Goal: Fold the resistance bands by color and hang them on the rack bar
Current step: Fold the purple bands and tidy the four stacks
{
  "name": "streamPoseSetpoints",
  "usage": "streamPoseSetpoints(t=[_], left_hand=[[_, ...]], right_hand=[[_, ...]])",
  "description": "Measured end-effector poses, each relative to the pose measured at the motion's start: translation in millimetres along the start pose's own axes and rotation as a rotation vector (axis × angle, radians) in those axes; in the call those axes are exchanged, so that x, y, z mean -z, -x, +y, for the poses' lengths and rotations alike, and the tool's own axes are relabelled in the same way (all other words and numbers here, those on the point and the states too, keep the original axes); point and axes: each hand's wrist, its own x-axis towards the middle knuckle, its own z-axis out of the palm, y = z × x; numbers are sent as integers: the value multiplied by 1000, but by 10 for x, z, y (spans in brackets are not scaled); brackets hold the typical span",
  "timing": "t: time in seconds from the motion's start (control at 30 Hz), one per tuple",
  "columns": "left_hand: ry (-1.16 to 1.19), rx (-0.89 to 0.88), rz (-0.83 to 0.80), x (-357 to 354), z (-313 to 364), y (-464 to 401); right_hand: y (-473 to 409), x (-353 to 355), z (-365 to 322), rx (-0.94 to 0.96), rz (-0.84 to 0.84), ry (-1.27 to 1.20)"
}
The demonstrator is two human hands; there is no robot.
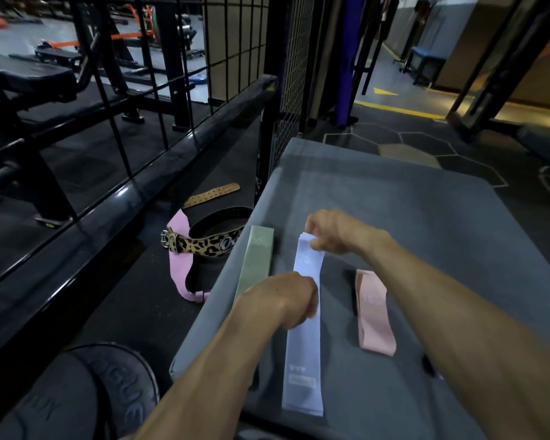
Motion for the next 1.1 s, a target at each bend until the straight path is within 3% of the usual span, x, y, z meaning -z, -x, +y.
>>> streamPoseSetpoints(t=[0.27, 0.53, 0.63, 0.87, 1.0, 1.1], left_hand=[[37, 2, 40, -81, -148, -69], [219, -39, 648, 256, -254, 27], [289, -33, 756, 304, -272, 149], [154, 39, 737, 293, -387, 180], [22, 23, 639, 247, -471, 139], [13, -56, 498, 158, -461, 114]], right_hand=[[211, 433, -152, 131, 144, 142], [525, 1506, -173, 150, 505, 212], [718, 1620, -254, 192, 570, 202], [1271, 818, -556, 169, 473, 151], [1556, -20, -599, 158, 399, 253], [1864, -495, -654, 249, 451, 268]])
